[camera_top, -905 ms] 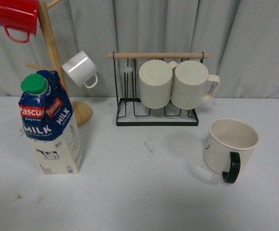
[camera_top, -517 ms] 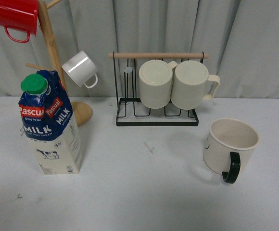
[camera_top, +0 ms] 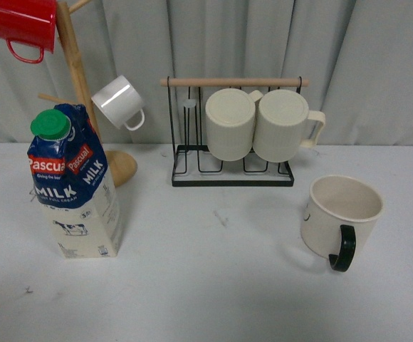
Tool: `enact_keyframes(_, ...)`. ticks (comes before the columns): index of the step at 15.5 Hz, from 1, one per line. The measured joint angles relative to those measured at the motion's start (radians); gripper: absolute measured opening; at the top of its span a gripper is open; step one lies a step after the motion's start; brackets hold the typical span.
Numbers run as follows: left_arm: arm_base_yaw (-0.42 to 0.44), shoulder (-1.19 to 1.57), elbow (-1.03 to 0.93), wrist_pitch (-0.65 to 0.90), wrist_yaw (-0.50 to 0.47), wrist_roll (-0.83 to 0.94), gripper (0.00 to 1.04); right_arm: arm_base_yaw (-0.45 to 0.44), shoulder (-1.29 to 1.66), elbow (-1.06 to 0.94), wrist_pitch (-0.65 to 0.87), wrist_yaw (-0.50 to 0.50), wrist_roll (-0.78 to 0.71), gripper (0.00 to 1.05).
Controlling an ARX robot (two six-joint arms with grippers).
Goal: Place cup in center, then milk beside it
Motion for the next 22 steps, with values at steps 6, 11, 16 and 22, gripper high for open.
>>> enact_keyframes(6, 0.0, 0.0, 0.0, 0.0, 0.0, 0.0, 0.98, -0.1, 1.011, 0.293, 0.585, -0.204, -0.11, 0.98)
enact_keyframes(11, 0.0, 0.0, 0.0, 0.0, 0.0, 0.0, 0.98, 0.061, 1.584, 0.681, 0.296, -0.007, 0.191, 0.98)
enact_keyframes(16, 0.0, 0.0, 0.0, 0.0, 0.0, 0.0, 0.98, 0.106, 1.856, 0.93, 0.107, 0.072, 0.314, 0.98)
enact_keyframes(22, 0.0, 0.0, 0.0, 0.0, 0.0, 0.0, 0.98, 0.114, 1.959, 1.001, 0.072, 0.082, 0.323, 0.98)
